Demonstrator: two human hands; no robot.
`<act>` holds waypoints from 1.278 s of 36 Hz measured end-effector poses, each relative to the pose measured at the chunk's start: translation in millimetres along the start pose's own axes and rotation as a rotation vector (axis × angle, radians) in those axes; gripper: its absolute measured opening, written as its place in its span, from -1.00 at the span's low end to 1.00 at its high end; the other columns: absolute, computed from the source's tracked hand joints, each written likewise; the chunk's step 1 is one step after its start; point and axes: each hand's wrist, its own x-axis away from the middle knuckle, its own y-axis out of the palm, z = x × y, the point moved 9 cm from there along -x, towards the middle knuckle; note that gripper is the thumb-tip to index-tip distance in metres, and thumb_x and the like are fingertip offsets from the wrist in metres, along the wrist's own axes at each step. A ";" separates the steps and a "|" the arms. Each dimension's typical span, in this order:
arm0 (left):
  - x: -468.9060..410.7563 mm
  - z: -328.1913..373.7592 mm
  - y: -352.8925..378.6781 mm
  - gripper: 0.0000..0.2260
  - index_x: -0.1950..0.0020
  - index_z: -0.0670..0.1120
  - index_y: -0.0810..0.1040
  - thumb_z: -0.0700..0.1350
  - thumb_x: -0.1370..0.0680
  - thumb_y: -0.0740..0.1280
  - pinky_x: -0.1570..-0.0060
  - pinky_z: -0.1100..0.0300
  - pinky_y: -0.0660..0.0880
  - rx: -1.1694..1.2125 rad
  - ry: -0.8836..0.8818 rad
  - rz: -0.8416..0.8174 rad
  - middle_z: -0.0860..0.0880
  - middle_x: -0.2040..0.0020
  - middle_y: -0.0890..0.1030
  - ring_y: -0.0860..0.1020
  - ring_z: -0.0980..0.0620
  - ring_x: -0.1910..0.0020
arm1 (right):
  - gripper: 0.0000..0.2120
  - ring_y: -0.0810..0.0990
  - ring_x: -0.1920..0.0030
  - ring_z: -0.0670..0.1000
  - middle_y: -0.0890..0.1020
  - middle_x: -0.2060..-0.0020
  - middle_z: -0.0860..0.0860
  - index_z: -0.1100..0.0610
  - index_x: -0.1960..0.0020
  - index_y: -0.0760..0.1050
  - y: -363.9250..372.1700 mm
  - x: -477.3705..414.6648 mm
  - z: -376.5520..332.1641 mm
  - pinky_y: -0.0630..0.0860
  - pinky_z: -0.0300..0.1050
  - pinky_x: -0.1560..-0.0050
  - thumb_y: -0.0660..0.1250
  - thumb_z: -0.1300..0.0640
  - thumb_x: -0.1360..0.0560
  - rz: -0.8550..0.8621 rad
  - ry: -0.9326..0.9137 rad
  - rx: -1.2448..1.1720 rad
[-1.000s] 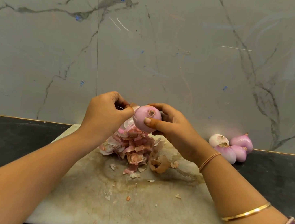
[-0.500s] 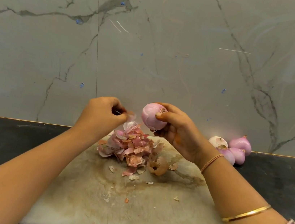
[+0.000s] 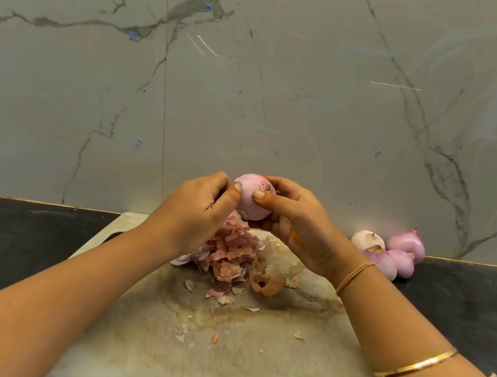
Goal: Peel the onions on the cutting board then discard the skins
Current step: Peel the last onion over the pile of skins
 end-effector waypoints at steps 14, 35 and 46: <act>-0.7 -1.1 -4.1 -0.79 0.37 -0.01 0.34 0.05 -0.39 0.08 0.45 0.22 0.17 -0.074 -0.013 0.045 0.05 0.46 0.40 0.34 0.08 0.44 | -0.63 0.60 -0.09 0.16 0.57 -0.18 0.24 0.26 -0.29 0.45 5.0 1.2 2.2 0.61 -0.08 -0.03 0.33 0.18 -0.51 -0.029 0.021 -0.013; 2.8 13.3 -1.4 -0.74 0.24 0.10 0.35 -0.19 -0.61 0.17 0.39 0.36 0.31 0.029 0.161 0.040 0.10 0.38 0.41 0.41 0.19 0.34 | -0.59 0.50 0.22 0.01 0.53 0.01 0.18 0.19 -0.29 0.45 0.5 2.7 14.4 0.49 -0.18 0.24 0.19 -0.06 -0.59 0.081 0.145 -0.221; 0.0 5.7 -6.6 -0.86 0.08 -0.06 0.47 -0.19 -0.61 0.16 0.37 0.29 0.30 -0.003 0.089 0.082 0.07 0.35 0.45 0.39 0.07 0.37 | -0.59 0.57 0.37 0.00 0.55 0.03 0.23 0.28 -0.29 0.42 -7.2 0.9 11.0 0.54 -0.19 0.38 0.20 0.01 -0.58 0.160 0.118 -0.253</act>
